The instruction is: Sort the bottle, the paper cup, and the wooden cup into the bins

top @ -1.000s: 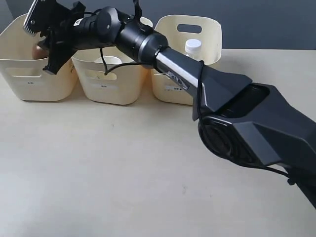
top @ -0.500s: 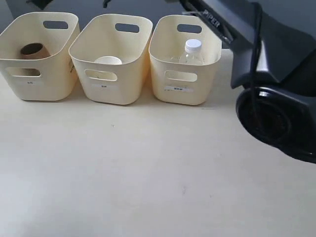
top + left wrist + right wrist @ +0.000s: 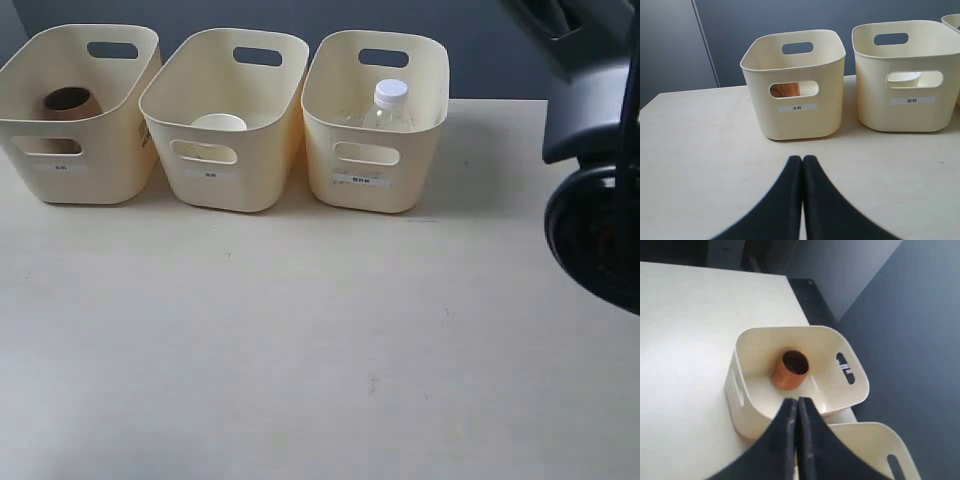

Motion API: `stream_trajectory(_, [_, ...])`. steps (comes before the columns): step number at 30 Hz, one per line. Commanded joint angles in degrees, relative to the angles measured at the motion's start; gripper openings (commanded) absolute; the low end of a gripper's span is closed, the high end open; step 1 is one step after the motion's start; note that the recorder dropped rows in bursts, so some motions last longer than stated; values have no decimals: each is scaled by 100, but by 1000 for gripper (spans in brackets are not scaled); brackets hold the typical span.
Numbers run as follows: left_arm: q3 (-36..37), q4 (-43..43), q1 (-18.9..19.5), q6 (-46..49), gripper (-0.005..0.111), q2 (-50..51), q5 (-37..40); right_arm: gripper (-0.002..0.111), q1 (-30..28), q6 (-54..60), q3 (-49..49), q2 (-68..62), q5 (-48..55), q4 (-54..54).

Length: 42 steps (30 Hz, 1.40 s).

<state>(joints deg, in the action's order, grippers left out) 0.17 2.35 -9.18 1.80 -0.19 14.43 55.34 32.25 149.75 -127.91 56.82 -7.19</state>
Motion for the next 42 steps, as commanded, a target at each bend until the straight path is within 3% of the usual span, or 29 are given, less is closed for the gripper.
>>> stream_trajectory(1, [-17, 12, -14, -16, 0, 19, -76, -1, 7, -105, 23, 152, 828, -333])
stream_trajectory(6, [-17, 12, -14, -16, 0, 19, -76, -1, 7, -127, 23, 113, 1243, -728])
stream_trajectory(20, [-17, 12, -14, -16, 0, 19, -76, -1, 7, -503, 23, 103, 884, -1207])
stream_trajectory(22, [-17, 12, -14, -16, 0, 19, -76, -1, 48, -932, 23, 103, 1135, -937])
stream_trajectory(26, [-17, 12, -14, -16, 0, 19, -76, -1, 373, -2297, -268, 214, 1314, 719])
stream_trajectory(27, [-17, 12, -14, -16, 0, 19, -76, -1, 588, -2494, -824, 462, 1314, 1294])
stream_trajectory(31, [-17, 12, -14, -16, 0, 19, -76, -1, 803, -2612, -2451, 1109, 1090, 1559])
stream_trajectory(37, [-17, 12, -14, -16, 0, 19, -76, -1, 724, -3339, -5838, 2360, -1551, 1911])
stream_trajectory(42, [-17, 12, -14, -16, 0, 19, -76, -1, -2, -4152, -8665, 3413, -3875, 2020])
